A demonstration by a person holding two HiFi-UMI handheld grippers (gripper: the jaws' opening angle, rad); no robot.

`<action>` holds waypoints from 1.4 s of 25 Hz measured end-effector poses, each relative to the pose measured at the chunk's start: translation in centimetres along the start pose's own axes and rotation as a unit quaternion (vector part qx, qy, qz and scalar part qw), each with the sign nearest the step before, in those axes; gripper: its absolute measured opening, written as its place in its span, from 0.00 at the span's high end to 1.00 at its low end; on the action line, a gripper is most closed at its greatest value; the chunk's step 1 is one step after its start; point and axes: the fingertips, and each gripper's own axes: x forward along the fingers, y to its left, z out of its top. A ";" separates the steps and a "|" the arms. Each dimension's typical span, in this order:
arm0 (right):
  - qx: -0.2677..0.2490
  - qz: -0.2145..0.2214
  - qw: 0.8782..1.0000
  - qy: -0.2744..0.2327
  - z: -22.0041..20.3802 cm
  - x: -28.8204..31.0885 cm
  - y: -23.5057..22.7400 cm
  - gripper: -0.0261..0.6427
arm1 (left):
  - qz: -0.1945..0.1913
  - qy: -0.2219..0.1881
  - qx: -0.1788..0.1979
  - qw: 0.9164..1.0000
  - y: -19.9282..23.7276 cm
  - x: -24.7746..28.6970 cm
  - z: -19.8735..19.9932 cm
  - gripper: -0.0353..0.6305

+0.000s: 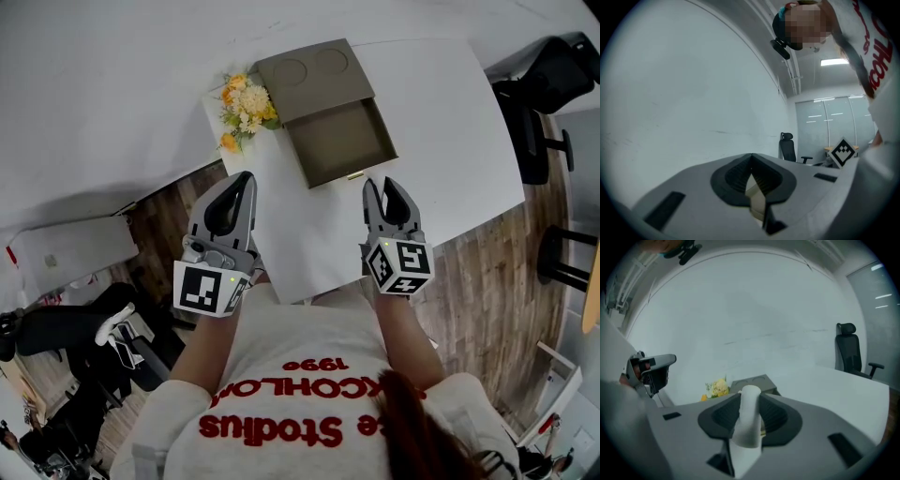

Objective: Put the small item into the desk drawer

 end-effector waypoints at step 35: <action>-0.084 0.089 0.968 -0.220 17.7 -4.9 3.7 0.77 | 0.063 -0.065 0.042 0.995 3.2 0.9 4.7 0.94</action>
